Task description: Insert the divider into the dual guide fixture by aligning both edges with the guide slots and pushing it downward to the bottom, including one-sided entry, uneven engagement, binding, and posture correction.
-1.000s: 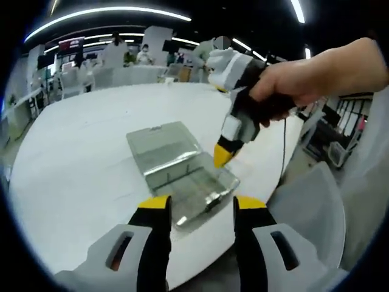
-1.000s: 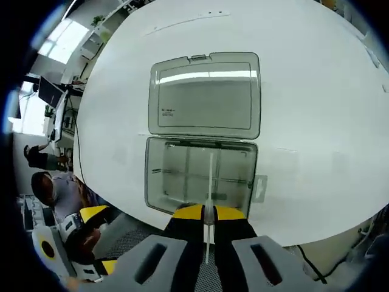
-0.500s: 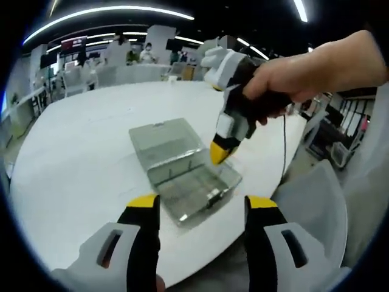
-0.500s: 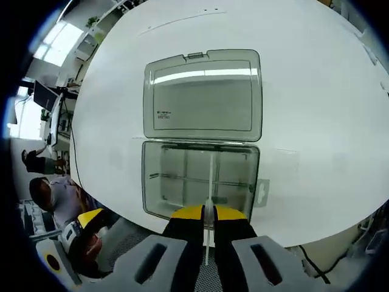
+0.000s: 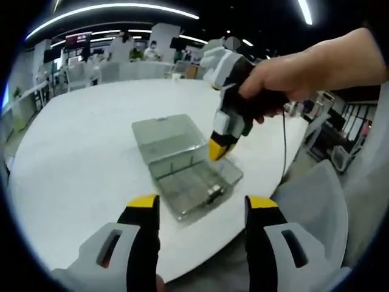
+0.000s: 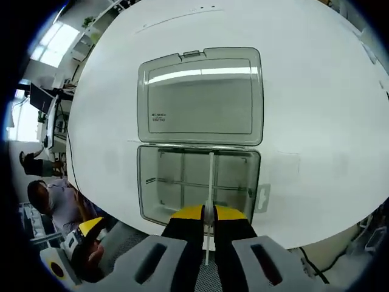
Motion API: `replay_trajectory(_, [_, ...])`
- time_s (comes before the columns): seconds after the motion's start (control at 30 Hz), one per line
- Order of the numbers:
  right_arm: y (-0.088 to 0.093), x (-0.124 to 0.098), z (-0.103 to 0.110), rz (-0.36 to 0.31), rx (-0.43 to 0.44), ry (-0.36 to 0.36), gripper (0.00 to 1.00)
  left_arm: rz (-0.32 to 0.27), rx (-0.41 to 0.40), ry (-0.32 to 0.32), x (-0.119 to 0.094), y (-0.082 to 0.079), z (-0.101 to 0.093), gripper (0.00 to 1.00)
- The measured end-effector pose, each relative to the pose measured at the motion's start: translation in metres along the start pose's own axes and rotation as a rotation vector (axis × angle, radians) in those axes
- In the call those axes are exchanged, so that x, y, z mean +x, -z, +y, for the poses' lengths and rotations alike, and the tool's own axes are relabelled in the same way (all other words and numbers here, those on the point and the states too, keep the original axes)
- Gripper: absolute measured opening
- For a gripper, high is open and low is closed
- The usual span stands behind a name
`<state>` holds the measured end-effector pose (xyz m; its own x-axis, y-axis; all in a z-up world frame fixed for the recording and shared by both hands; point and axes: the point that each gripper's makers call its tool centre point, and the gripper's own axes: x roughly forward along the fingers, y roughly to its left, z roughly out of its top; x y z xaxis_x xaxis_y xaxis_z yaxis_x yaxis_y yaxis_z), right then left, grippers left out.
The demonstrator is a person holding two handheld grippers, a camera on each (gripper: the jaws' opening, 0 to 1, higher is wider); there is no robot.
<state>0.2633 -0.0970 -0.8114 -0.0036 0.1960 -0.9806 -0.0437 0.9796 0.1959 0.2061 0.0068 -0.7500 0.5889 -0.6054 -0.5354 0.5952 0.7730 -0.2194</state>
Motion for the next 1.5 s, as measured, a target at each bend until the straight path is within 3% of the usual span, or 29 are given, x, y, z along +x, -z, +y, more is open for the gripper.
replay_trajectory(0.73, [-0.003,0.013,-0.002,0.015,0.01,0.017,0.0,0.004,-0.028,-0.008,0.0,0.005,0.008,0.53])
replay_trajectory(1.5, [0.001,0.012,0.004,0.03,0.018,0.037,0.0,0.0,-0.037,-0.01,-0.001,0.006,0.016,0.52])
